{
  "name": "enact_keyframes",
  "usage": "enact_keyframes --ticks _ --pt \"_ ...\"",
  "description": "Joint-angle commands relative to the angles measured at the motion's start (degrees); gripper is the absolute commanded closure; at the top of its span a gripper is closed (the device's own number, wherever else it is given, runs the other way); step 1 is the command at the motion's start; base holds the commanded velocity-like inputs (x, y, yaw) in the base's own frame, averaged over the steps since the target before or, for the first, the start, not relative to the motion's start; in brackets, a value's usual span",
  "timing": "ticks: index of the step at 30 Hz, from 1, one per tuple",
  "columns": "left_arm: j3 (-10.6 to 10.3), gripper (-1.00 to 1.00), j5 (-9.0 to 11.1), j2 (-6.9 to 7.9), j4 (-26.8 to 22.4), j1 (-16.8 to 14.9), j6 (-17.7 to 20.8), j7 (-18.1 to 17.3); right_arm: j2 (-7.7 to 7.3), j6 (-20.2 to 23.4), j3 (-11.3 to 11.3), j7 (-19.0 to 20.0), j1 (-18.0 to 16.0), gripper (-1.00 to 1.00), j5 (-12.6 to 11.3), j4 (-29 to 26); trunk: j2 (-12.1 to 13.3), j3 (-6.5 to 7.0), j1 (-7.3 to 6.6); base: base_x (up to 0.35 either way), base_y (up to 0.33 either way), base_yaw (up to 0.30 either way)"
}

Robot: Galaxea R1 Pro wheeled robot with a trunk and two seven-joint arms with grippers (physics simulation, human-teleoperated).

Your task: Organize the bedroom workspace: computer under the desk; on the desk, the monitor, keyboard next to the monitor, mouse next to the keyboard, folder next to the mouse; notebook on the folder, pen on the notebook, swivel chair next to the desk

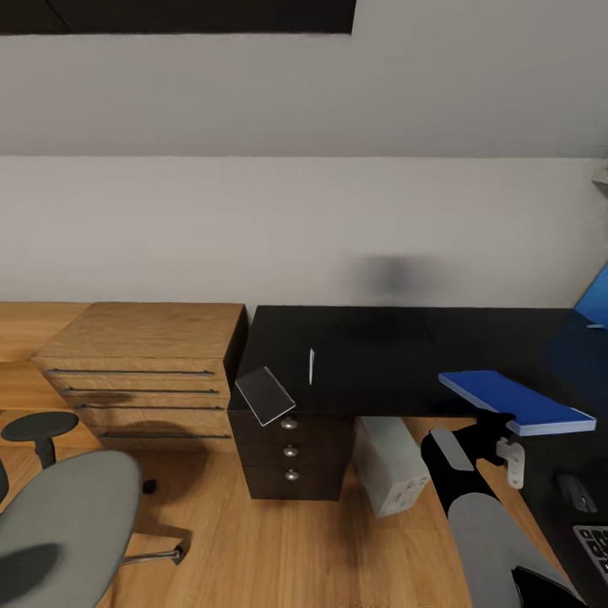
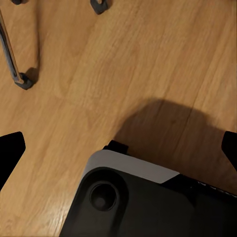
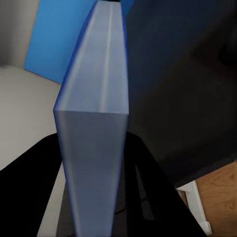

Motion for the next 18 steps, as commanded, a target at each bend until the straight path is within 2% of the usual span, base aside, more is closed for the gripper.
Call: enact_keyframes --ticks 1,18 --pt "-0.5 -1.00 0.3 0.03 0.0 0.0 -0.2 0.4 0.05 0.0 -0.2 -0.4 0.0 1.00 0.4 -0.1 0.0 -0.10 0.00 0.000 0.000 -0.109" --pt "-0.5 -1.00 0.3 0.03 0.0 0.0 -0.2 0.4 0.10 0.1 0.0 -0.3 0.0 1.00 0.2 -1.7 0.0 -0.17 0.00 0.000 0.000 -0.011"
